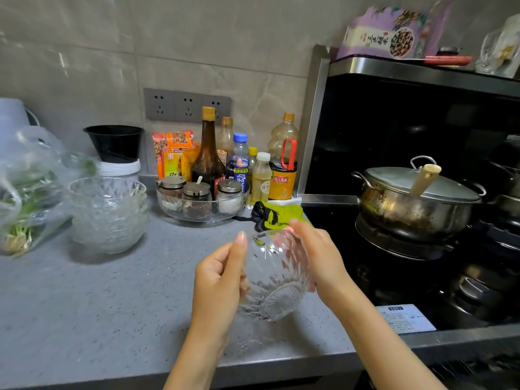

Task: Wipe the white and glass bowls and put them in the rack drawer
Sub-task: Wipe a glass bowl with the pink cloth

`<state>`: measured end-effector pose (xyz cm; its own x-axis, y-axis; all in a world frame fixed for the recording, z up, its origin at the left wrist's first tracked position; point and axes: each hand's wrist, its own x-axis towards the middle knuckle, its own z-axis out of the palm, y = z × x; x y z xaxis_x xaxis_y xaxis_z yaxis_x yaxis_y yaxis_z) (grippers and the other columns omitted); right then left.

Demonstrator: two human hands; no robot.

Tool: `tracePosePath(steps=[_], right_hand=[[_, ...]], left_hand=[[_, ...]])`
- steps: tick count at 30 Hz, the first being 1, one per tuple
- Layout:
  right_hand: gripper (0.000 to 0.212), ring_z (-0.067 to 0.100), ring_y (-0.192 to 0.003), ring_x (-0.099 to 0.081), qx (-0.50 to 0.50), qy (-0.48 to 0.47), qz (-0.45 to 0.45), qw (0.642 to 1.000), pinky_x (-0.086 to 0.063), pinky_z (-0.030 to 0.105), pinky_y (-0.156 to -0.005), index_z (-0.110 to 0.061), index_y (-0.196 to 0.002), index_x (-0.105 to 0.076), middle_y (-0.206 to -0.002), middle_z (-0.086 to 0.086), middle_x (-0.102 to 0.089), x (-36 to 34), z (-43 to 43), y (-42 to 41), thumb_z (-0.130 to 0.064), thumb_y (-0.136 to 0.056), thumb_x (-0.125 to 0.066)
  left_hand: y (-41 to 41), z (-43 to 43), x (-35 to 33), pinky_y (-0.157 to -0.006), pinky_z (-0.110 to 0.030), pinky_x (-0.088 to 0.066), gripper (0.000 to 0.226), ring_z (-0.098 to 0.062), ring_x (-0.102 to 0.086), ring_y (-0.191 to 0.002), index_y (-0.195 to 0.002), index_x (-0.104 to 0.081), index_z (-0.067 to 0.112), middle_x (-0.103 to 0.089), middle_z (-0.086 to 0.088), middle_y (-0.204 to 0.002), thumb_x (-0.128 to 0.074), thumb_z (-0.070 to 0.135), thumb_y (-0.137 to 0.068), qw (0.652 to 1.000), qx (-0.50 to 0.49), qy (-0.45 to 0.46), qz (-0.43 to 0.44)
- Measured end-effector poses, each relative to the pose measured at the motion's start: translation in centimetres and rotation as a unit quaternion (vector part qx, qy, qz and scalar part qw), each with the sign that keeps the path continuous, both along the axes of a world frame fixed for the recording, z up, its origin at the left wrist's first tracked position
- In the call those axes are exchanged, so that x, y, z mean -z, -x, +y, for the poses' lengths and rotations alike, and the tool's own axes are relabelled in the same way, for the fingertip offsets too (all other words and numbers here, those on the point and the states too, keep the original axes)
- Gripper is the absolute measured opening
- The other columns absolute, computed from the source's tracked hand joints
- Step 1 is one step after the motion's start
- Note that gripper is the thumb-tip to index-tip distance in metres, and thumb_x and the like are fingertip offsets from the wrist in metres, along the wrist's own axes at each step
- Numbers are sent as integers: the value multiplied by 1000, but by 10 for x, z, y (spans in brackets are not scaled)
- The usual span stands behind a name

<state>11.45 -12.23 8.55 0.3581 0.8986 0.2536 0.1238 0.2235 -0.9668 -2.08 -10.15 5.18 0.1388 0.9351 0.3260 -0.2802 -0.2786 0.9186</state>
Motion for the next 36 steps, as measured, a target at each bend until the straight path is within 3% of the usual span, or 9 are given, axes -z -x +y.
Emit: tracePosePath(steps=[4,10,14,16,19,23,30,34,36], right_hand=[[62,9,-36,-28,39,19,-65,997,-27,19,-42,-17,-33,-42,-38,-3,-35,-13,-6,-3,-12,-95,-46],[49,12,-43,-22,31,-34,-191,981,-21,28,-50,-18,-41,-26,-43,-2,-25,-18,-6,0,-22,-84,-51],[47,7,-45,-42,42,-99,-147,983,-36,26,-47,-9,-50,-55,-44,-4,-46,-3,-6,7,-21,-95,-50],[33,2,-78,-65,40,-136,-92,986,-55,29,-69,-31,-86,-73,-78,-13,-71,12,-7,14,-29,-100,-43],[34,-2,-135,-36,69,-175,-238,953,-33,30,-112,-56,-129,-43,-141,-27,-45,38,-8,34,-44,-101,-28],[43,10,-143,-26,155,-217,-440,858,-30,41,-113,-34,-138,-47,-149,-11,-39,46,-5,42,-39,-104,-22],[35,-2,-134,-38,43,-176,-161,970,-31,38,-114,-63,-122,-46,-137,-29,-47,32,-2,31,-49,-98,-26],[44,11,-144,-23,142,-215,-476,841,-15,38,-119,-34,-139,-47,-150,-12,-38,43,-4,48,-34,-103,-20],[45,13,-142,-30,150,-222,-499,824,-20,40,-117,-25,-135,-54,-145,-7,-45,39,0,47,-31,-103,-22]], left_hand=[[2,9,3,-51,-19,-43,66,-13,-52,-50,-61,-46,1,-49,-12,-53,-48,61,-86,996,41,-59,59],[0,12,-21,-49,-16,-41,50,-6,-52,-42,-51,-56,22,-52,3,-44,-39,55,-84,975,28,-149,164],[-4,10,-24,-44,-20,-33,60,-8,-34,-35,-41,-39,14,-33,5,-35,-42,49,-89,977,-7,-154,151],[-2,12,-19,-41,-18,-29,61,-8,-30,-35,-41,-38,14,-30,6,-37,-41,48,-91,989,-41,-97,101],[-3,16,-11,-41,-20,-28,64,-8,-30,-35,-38,-37,20,-30,7,-37,-39,45,-96,995,-94,-15,40],[-13,9,-5,-51,-33,-46,64,-16,-55,-45,-52,-60,9,-60,-6,-48,-36,47,-97,996,-85,17,24],[-11,1,-9,-44,-25,-30,61,-6,-33,-36,-42,-37,21,-35,8,-39,-36,43,-99,990,-132,45,-12],[-16,4,-6,-55,-30,-45,56,-9,-61,-49,-54,-61,16,-63,6,-51,-39,40,-101,993,-106,48,-14],[-18,2,-5,-61,-32,-50,55,-13,-68,-61,-61,-68,17,-70,2,-60,-38,39,-101,993,-103,49,-15]])
